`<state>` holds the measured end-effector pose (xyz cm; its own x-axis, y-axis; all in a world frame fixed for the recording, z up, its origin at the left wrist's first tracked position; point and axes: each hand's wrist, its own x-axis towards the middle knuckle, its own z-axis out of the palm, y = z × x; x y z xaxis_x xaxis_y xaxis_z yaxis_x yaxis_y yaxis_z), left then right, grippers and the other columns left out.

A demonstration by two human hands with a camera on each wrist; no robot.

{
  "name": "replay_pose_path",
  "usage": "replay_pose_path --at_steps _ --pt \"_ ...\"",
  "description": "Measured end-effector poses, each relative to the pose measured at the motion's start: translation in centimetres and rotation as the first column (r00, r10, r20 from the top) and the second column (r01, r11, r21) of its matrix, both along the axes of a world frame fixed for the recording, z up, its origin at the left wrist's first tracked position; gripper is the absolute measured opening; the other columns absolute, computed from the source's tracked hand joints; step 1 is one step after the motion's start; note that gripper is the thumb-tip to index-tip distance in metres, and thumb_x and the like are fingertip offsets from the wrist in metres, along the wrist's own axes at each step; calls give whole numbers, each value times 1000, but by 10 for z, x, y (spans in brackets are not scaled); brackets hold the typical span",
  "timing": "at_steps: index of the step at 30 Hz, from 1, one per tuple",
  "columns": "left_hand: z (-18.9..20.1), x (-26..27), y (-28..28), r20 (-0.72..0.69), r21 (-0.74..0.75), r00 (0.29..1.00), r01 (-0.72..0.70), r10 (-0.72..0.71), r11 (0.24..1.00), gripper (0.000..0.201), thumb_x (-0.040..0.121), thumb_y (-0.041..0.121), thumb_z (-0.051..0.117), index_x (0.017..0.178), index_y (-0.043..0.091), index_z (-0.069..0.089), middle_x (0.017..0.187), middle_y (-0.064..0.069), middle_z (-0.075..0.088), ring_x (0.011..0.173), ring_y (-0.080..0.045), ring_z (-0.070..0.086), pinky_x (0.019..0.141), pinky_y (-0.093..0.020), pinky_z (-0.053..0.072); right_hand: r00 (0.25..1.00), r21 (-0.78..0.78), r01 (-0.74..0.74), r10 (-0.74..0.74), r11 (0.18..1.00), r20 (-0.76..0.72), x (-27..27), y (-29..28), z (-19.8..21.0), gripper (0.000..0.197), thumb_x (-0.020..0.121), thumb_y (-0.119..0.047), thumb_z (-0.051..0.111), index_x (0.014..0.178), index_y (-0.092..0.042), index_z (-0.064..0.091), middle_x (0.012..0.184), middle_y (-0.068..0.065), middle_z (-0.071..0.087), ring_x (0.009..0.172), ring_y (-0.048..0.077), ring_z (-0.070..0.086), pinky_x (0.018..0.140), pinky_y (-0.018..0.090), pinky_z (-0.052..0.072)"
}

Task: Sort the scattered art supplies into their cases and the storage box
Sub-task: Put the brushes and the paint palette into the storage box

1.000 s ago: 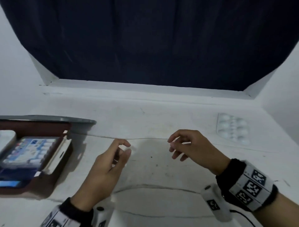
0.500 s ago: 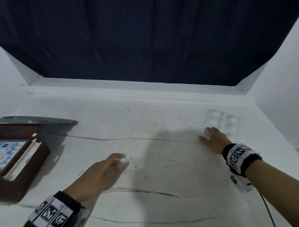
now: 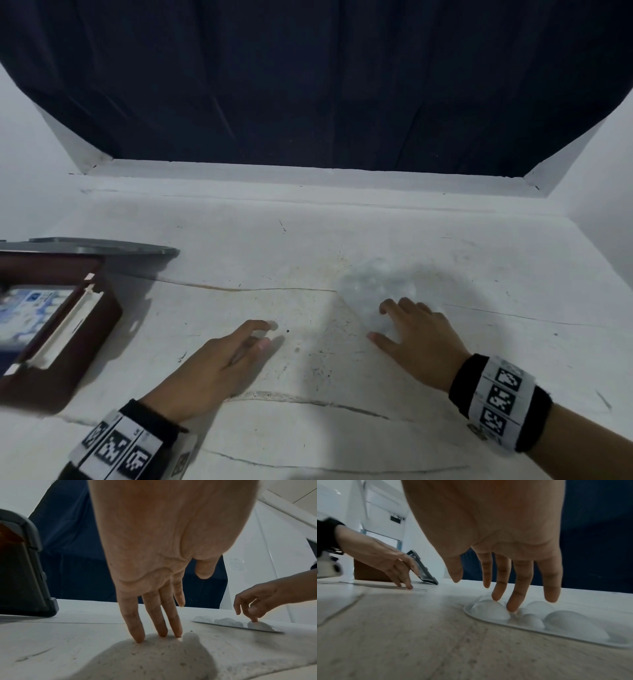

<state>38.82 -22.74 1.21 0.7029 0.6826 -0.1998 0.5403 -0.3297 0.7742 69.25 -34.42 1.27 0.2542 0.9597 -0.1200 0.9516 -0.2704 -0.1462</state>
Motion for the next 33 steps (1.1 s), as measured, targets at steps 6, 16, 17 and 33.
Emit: replay_pose_path --at_steps 6,16,17,33 --pt "0 1 -2 -14 25 1000 8 -7 1000 30 99 58 38 126 53 47 104 4 71 68 -12 60 65 -23 50 998 -143 -64 67 988 17 -1 4 -14 80 87 -74 41 150 -28 22 156 6 23 144 30 25 115 46 31" --pt "2 -4 -2 60 9 997 -40 40 999 25 99 57 40 123 54 48 95 3 69 75 -1 61 71 -24 51 969 8 -243 243 970 38 -26 -3 -2 42 98 -49 33 137 -34 31 125 -2 54 115 25 53 95 38 46" --pt "2 -6 -3 65 17 996 -57 56 998 27 98 58 39 123 54 47 99 9 69 83 2 63 77 -22 51 968 63 -251 251 966 17 -31 -4 2 39 99 -48 31 135 -34 32 118 -4 57 108 23 55 92 38 47" --pt "53 -90 -21 500 -45 783 -403 370 914 34 102 49 46 120 25 63 93 -9 73 85 -26 71 88 -40 53 689 426 123 232 896 -687 -114 30 46 23 102 -36 47 113 -35 67 91 -16 71 86 5 65 80 20 49"
